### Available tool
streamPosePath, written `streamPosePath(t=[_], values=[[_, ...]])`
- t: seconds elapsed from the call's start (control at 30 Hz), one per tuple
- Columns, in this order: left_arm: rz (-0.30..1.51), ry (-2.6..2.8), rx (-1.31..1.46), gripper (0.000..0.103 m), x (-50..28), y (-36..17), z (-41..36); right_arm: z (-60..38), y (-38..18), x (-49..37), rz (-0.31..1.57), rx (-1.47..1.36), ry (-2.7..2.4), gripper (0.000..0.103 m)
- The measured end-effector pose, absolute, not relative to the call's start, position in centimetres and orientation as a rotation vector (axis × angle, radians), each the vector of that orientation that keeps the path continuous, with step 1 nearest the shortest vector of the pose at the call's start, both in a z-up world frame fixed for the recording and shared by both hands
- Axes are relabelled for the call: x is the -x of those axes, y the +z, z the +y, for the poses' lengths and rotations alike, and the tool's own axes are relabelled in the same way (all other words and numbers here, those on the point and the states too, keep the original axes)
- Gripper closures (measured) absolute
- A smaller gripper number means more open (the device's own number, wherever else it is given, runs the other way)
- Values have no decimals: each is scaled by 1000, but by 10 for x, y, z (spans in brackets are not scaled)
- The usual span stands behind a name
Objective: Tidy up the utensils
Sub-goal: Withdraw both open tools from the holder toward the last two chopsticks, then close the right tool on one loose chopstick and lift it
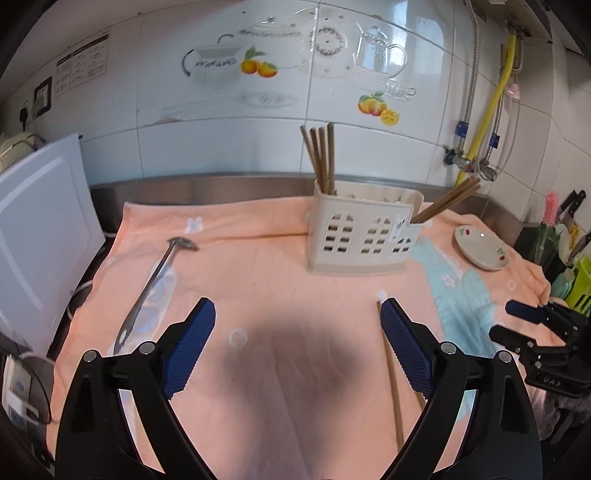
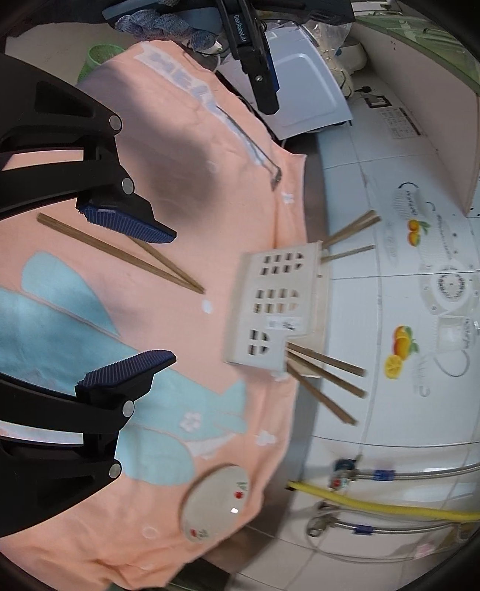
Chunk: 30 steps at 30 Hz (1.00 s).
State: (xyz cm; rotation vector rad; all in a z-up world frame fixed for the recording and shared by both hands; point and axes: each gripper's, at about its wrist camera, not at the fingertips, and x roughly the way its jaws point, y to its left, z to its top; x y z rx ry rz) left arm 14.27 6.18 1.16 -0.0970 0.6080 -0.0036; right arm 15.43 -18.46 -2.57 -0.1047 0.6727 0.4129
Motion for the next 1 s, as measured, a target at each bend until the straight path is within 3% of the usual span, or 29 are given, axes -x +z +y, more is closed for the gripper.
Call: streamPosePath(t=[0.33, 0.7, 1.0], values=[[632, 19, 121, 12, -125, -16, 71, -162, -80, -140, 778, 58, 423, 46], [652, 43, 175, 11, -117, -35, 89, -144, -110, -143, 854, 7, 412, 69], [680, 51, 201, 11, -114, -50, 95, -134, -124, -149, 884, -6, 395, 81]])
